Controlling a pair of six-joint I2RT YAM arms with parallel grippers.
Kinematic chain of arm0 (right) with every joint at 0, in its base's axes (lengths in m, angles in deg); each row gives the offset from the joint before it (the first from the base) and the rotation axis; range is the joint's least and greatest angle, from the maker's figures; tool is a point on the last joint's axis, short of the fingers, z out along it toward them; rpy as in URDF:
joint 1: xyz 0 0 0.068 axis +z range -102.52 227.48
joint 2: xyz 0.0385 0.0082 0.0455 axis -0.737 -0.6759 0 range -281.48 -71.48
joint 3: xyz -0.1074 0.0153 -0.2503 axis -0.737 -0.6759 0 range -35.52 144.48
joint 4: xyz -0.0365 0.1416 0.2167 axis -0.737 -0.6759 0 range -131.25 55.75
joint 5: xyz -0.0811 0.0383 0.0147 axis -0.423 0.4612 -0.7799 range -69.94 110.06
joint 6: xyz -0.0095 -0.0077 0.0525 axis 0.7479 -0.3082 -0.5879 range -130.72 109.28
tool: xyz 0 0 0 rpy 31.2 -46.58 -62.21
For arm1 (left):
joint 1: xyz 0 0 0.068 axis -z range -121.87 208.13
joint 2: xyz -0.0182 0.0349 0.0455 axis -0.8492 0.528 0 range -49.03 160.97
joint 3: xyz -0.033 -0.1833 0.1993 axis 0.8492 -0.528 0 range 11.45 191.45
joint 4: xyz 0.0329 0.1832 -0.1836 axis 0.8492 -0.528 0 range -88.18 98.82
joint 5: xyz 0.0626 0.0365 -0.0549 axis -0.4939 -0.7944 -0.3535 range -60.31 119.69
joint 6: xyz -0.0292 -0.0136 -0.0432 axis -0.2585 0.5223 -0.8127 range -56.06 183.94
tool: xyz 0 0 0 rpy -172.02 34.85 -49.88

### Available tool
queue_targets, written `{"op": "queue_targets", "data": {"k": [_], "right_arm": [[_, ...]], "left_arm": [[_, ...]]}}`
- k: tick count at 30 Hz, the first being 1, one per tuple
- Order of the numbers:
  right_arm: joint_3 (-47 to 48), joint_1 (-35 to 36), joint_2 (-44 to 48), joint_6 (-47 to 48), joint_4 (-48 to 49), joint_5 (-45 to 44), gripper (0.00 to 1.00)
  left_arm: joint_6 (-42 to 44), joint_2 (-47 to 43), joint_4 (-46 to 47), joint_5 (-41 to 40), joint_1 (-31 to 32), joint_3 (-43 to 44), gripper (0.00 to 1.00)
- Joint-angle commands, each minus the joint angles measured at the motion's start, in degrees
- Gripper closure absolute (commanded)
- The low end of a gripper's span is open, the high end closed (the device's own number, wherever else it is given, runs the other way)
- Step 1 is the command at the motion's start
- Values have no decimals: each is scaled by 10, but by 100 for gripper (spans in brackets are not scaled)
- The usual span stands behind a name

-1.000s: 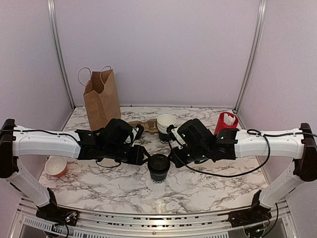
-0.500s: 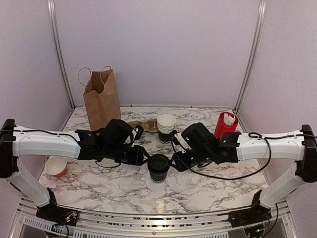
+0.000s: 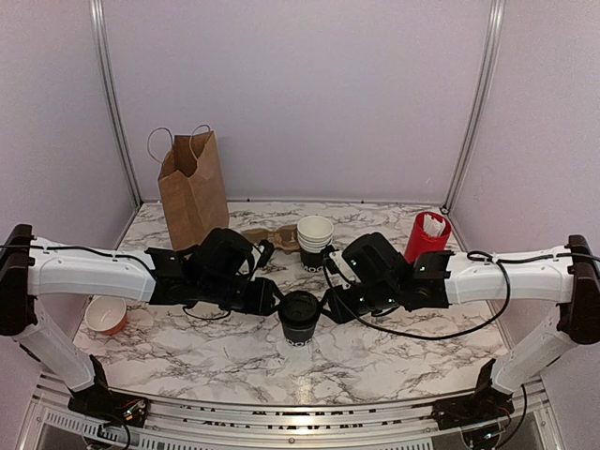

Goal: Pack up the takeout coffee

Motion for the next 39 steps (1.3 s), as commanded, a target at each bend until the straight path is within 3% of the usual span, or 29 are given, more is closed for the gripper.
{"op": "queue_targets", "data": {"k": [1, 19, 39], "right_arm": [[-18, -3, -16, -10, 3, -2, 72], [6, 9, -27, -7, -45, -60, 72], [90, 59, -28, 18, -59, -112, 68]], "left_arm": [[-4, 22, -17, 5, 6, -15, 67], [7, -61, -17, -63, 6, -24, 64], [-2, -40, -22, -27, 7, -40, 67]]}}
